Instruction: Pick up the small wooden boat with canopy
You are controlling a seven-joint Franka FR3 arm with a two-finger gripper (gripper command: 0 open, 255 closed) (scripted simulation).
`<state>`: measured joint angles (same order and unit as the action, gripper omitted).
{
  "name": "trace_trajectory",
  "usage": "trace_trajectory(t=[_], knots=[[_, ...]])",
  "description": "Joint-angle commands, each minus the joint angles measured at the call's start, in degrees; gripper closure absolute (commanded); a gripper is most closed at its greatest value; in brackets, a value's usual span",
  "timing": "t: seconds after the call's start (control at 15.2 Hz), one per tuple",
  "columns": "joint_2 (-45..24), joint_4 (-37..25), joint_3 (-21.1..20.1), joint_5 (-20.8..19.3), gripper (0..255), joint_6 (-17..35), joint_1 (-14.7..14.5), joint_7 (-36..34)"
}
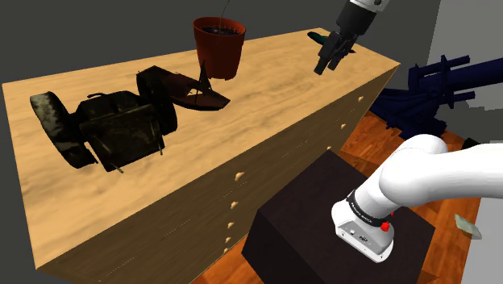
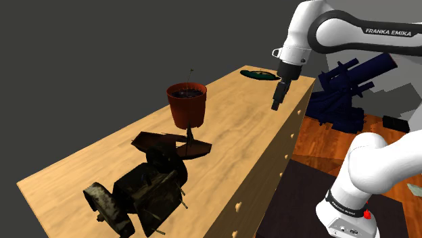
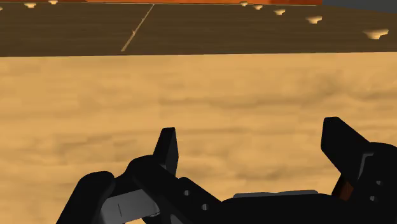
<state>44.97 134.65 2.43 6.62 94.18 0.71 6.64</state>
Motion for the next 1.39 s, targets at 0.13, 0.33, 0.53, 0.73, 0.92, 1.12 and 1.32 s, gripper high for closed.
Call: trace_trajectory(t=[0.13,0.33,0.53,0.73,0.92,1.12,1.32], knots=[[-3.55,-1.39,-1.42,0.59,0,2.56,-0.81,-0.65],[-9.07,-3.98,-3.49,1.19,0,6.07,-1.85,-1.64],[-14.74,-7.18,-5.49,1.41,0,9.12,-2.74,-2.71],[-20.54,-10.96,-7.44,1.19,0,11.69,-3.48,-3.89],[-26.46,-15.33,-9.31,0.49,0,13.74,-4.15,-5.22],[-32.5,-20.3,-11.12,-0.69,0,15.25,-4.78,-6.71],[-38.69,-25.92,-12.77,-2.38,0,16.17,-5.51,-8.36]])
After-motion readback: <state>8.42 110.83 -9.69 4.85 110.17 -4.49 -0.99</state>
